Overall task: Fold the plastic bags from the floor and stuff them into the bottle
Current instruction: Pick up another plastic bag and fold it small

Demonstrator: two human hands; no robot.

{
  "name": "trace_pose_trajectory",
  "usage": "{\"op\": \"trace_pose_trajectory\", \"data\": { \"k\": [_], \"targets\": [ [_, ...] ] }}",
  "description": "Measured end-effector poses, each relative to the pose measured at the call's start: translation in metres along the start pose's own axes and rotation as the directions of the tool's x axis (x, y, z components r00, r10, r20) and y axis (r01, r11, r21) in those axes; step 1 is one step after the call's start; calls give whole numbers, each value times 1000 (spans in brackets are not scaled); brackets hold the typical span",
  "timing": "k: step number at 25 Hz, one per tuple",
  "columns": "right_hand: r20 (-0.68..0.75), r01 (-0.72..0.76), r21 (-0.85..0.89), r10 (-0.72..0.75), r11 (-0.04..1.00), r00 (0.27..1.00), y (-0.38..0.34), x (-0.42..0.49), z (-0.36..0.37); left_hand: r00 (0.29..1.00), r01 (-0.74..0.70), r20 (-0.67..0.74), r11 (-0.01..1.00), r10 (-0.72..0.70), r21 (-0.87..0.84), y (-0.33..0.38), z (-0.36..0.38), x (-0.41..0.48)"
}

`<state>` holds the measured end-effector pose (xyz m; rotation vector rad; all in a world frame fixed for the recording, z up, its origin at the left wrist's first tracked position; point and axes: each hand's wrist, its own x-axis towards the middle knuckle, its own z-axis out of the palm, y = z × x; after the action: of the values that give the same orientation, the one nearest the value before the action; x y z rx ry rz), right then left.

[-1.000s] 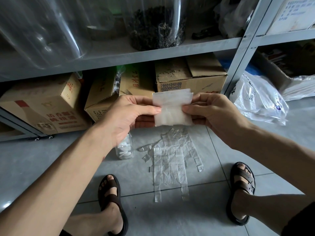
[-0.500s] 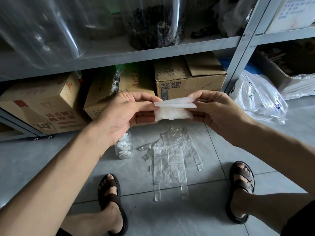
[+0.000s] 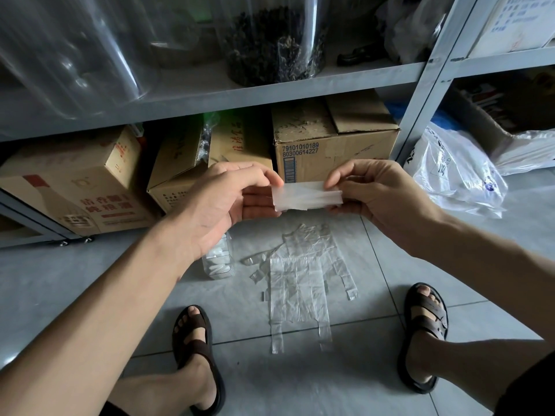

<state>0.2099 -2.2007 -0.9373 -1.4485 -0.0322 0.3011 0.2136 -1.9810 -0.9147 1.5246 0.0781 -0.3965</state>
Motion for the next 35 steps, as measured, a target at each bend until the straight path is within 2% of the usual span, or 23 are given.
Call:
{"op": "trace_pose_trajectory", "data": {
  "k": [5, 9, 11, 13, 16, 19, 21, 25, 31, 35],
  "targets": [
    [8, 41, -36, -41, 999, 999, 1, 0, 2, 999, 9, 48, 998, -13, 70, -6, 7, 0],
    [13, -8, 0, 8, 1000, 1000, 1, 1, 3, 1000, -17, 16, 998, 16, 60, -8, 5, 2],
    [32, -42, 52, 40, 998, 999, 0, 1, 4, 999, -33, 8, 992, 32, 125, -9, 4, 3],
    [113, -56, 53, 50, 997, 992, -1, 1, 3, 999, -50, 23, 973, 46, 224, -10, 5, 3],
    [259, -1, -121, 33, 993, 965, -1, -5, 5, 995, -61, 86, 964, 39, 258, -11, 7, 4],
    [223, 62, -281, 3, 958, 975, 1, -6, 4, 995, -65, 96, 962, 41, 264, -10, 5, 4],
    [204, 49, -298, 14, 953, 979, 0, -5, 3, 995, -64, 90, 964, 42, 257, -8, 2, 3],
    [162, 4, -244, 37, 970, 986, 0, -3, 2, 995, -88, 62, 964, 75, 253, -5, -3, 4],
    [126, -47, -175, 70, 983, 990, 0, -4, 3, 990, -102, -74, 972, 120, 212, -7, -7, 10],
    [96, -32, -161, 48, 986, 994, 0, -3, 3, 994, -93, -42, 989, 99, 117, -10, -4, 9]
  ]
}}
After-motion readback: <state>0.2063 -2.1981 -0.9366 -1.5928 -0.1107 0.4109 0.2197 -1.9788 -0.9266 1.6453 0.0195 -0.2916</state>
